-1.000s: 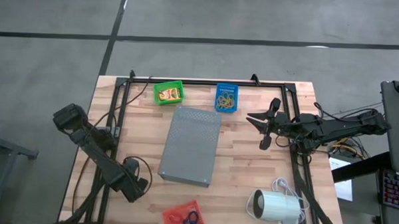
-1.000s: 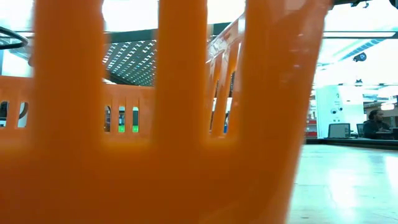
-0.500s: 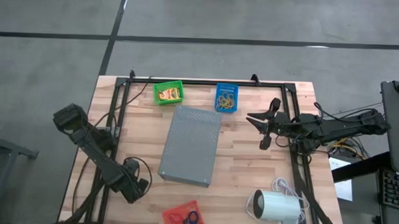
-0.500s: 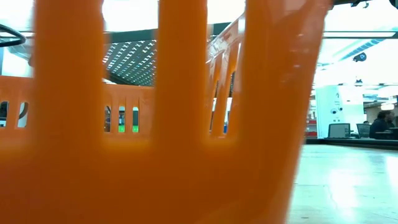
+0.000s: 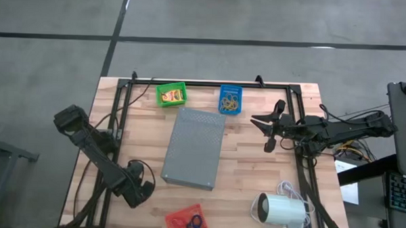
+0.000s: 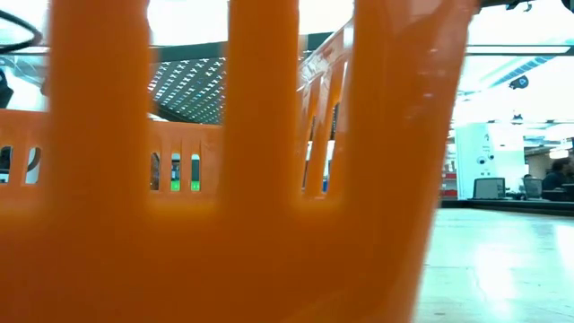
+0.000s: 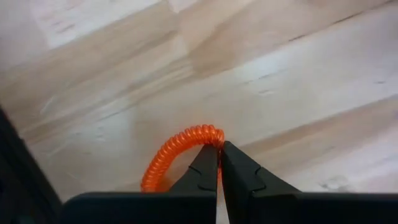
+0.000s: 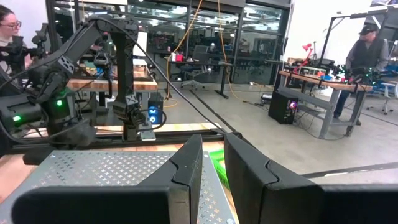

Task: Pick & Place Office Desk Supplies
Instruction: Put the orange spring keychain into the orange basket

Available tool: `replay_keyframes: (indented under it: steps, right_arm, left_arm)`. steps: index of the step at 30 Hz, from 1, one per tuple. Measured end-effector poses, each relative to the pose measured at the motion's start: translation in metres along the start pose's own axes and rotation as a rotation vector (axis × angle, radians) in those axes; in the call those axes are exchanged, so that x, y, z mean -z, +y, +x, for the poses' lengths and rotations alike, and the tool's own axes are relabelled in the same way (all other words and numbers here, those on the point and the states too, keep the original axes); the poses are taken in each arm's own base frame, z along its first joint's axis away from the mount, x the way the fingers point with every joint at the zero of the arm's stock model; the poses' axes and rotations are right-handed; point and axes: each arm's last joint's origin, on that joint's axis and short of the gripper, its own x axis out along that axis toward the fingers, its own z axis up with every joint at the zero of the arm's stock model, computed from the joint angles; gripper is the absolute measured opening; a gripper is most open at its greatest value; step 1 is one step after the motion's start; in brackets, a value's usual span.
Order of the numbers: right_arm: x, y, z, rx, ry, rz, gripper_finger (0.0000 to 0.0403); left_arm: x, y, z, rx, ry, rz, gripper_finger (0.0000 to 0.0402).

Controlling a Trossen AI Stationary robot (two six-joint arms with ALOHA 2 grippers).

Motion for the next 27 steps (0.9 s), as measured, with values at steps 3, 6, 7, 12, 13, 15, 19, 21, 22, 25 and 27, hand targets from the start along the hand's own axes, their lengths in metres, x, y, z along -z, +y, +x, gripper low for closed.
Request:
replay_keyframes:
  steps: [3, 6, 7, 12, 13, 15, 19, 21, 22, 25, 27]
  right_arm:
    - [0.0, 0.0, 0.0, 0.0, 0.0, 0.0, 0.0063]
    - [0.0, 0.0, 0.0, 0.0, 0.0, 0.0, 0.0063]
    - [0.0, 0.0, 0.0, 0.0, 0.0, 0.0, 0.0063]
    - [0.0, 0.0, 0.0, 0.0, 0.0, 0.0, 0.0063]
    - [0.0, 0.0, 0.0, 0.0, 0.0, 0.0, 0.0063]
    - [0.0, 0.0, 0.0, 0.0, 0.0, 0.0, 0.0063]
    - [0.0, 0.0, 0.0, 0.0, 0.0, 0.0, 0.0063]
    - [0.0, 0.0, 0.0, 0.0, 0.0, 0.0, 0.0063]
    - [0.0, 0.0, 0.0, 0.0, 0.0, 0.0, 0.0063]
    - [0.0, 0.0, 0.0, 0.0, 0.0, 0.0, 0.0063]
    - [0.0, 0.0, 0.0, 0.0, 0.0, 0.0, 0.0063]
  left_arm:
    - [0.001, -0.004, -0.006, 0.021, -0.021, 0.004, 0.0006]
    - [0.002, -0.008, -0.014, 0.041, -0.044, 0.031, 0.0006]
    - [0.002, -0.009, -0.016, 0.048, -0.049, 0.04, 0.0006]
    - [0.003, -0.014, -0.031, 0.057, -0.091, 0.072, 0.0006]
    - [0.003, -0.015, -0.035, 0.055, -0.1, 0.085, 0.0006]
    - [0.004, -0.018, -0.045, 0.063, -0.123, 0.109, 0.0006]
    - [0.005, -0.023, -0.067, 0.088, -0.189, 0.144, 0.0006]
    - [0.005, -0.025, -0.078, 0.104, -0.22, 0.166, 0.0006]
    - [0.005, -0.027, -0.083, 0.114, -0.238, 0.181, 0.0006]
    - [0.005, -0.032, -0.099, 0.173, -0.304, 0.232, 0.0006]
    - [0.005, -0.036, -0.107, 0.218, -0.366, 0.276, 0.0006]
